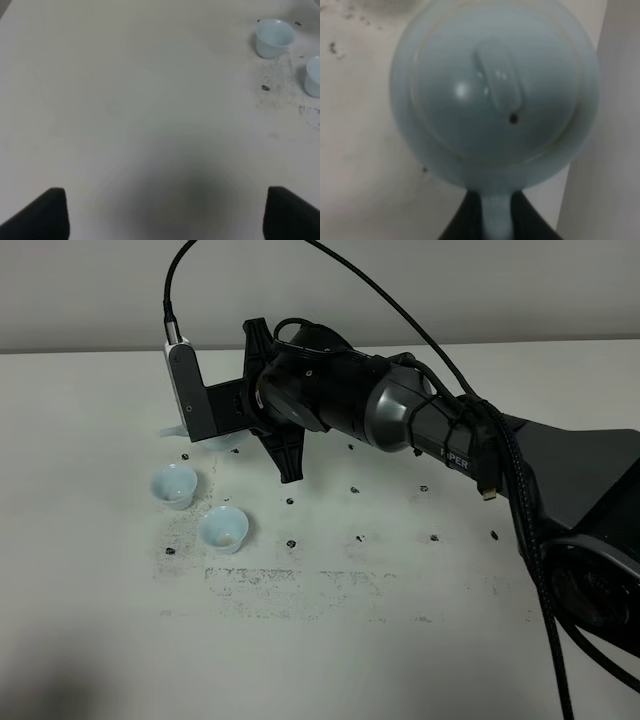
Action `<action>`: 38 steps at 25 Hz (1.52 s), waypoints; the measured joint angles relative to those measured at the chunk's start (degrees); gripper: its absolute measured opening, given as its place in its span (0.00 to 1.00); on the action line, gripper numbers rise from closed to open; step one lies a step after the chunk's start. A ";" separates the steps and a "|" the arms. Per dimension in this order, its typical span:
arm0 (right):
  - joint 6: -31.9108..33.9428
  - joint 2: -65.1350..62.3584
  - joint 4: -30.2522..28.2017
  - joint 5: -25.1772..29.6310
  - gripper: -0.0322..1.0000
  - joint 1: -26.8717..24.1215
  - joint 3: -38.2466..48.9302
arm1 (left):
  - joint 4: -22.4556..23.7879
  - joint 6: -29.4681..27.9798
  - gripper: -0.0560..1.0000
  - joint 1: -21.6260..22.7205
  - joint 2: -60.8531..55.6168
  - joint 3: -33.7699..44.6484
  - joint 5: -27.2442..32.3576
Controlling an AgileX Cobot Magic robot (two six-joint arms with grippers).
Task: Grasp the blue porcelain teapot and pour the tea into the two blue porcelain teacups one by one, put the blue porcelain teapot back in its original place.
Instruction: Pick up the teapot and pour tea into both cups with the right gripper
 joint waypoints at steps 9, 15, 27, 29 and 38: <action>-0.49 1.45 -0.23 3.90 0.07 0.07 -0.92 | 0.00 0.00 0.76 0.00 0.00 0.00 0.00; -0.43 1.45 -4.66 4.08 0.07 1.52 -0.96 | 0.00 0.00 0.76 0.00 0.00 0.00 0.00; 0.53 1.45 -10.23 3.62 0.07 2.33 -0.96 | 0.00 0.00 0.76 0.00 0.00 0.00 0.00; 0.69 1.45 -10.85 3.35 0.07 2.33 -1.03 | 0.00 0.00 0.76 0.00 0.00 0.00 0.00; 1.67 1.45 -12.12 3.44 0.07 2.89 -1.03 | 0.00 0.00 0.76 0.00 0.00 0.00 0.00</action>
